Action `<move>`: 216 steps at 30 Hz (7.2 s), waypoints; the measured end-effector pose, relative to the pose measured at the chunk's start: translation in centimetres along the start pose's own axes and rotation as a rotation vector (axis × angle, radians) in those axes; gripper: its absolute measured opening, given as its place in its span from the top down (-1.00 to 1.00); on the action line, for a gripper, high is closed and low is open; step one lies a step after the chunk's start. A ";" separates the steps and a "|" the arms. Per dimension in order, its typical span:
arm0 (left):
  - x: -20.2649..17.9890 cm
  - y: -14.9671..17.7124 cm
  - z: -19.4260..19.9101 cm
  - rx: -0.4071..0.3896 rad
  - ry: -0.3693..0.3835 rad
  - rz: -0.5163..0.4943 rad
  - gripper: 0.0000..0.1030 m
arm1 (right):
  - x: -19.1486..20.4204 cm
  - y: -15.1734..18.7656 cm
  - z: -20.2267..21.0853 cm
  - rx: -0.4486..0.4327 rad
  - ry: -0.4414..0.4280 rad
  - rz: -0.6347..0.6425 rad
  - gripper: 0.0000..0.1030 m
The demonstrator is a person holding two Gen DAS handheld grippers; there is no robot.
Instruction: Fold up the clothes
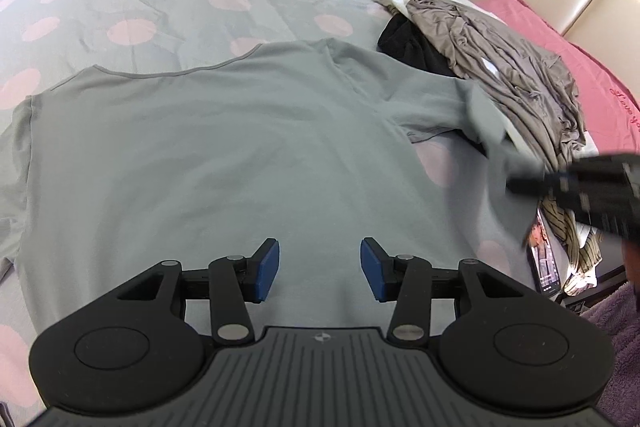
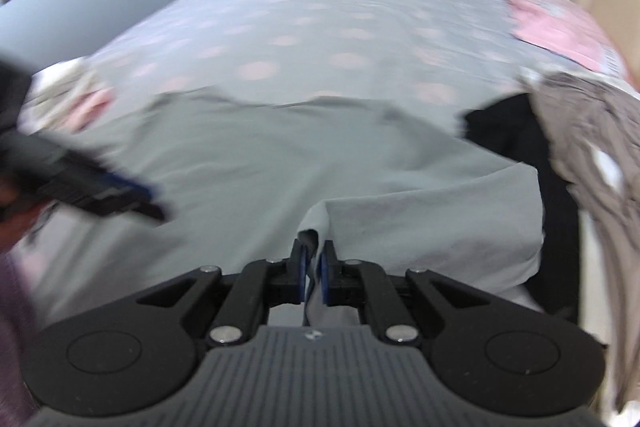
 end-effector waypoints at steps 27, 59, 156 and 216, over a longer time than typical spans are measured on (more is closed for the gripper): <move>-4.2 6.5 -0.2 0.111 0.057 -0.059 0.11 | 14.7 9.2 -0.6 0.243 -0.344 0.350 0.27; -6.2 10.2 -3.5 0.221 0.024 -0.228 1.00 | 9.2 9.3 -3.7 0.297 -0.071 0.296 -0.12; -6.2 14.8 -1.6 0.380 0.365 0.194 1.00 | -14.0 -1.4 -13.7 0.037 0.107 -0.430 0.34; -12.7 17.2 -4.6 0.456 0.340 0.002 0.86 | -1.5 17.5 2.1 0.472 -0.144 -0.294 0.98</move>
Point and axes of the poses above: each gripper's, at about its wrist camera, not at the fingertips, and z roughly against the way its jaws point, x to its left, y to its underside, the point moved 8 cm from there along -z, roughly the way its jaws point, and after that the axes turned 6 degrees about z, right-handed, at the moved point
